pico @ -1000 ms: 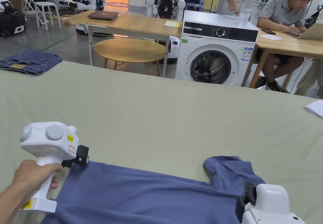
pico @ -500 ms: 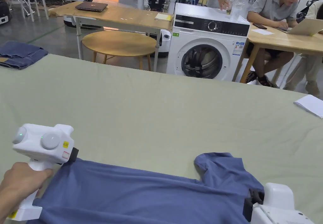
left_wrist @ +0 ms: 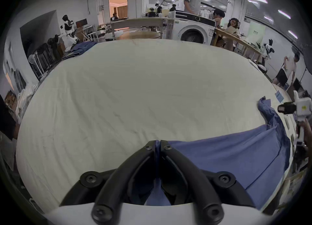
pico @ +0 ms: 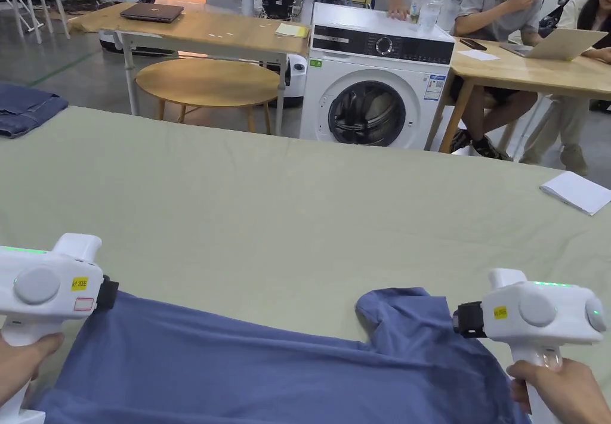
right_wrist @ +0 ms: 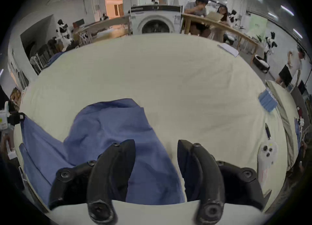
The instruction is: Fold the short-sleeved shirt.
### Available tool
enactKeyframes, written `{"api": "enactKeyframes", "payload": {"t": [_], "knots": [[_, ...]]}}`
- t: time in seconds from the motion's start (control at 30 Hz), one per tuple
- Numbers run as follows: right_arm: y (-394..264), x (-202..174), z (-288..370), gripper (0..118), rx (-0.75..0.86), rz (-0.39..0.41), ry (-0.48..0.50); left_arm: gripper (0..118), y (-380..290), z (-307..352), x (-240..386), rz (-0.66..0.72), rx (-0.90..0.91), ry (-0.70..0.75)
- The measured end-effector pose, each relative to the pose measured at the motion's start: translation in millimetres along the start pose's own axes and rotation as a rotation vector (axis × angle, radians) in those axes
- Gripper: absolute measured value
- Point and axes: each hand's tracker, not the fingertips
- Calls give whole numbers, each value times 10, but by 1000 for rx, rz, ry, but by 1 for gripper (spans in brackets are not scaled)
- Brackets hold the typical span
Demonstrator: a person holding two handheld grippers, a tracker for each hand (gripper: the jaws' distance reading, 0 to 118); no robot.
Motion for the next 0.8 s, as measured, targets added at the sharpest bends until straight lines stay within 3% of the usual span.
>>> {"api": "enactKeyframes", "payload": {"t": [0.17,0.27,0.3,0.33,0.37,0.5,0.8], "knots": [[0,-95,-212,53,-145,30,20,0,-21,-5,-51,11,8,-6],[-64,-172,-235,45,-133,33,11,0,-22,3,-51,21,11,-10],[-32,-102,-300,38,-127,39,6,0,-21,7,-56,21,11,-10],[-26,-102,-298,12,-115,43,2,0,-24,15,-63,22,13,-11],[-18,-99,-295,0,-104,53,1,0,-27,26,-70,23,16,-14],[-52,-50,-177,0,-66,44,18,0,-47,92,-69,34,31,-23],[-409,-110,1074,0,147,10,-2,0,-251,545,-129,67,93,-60]]}}
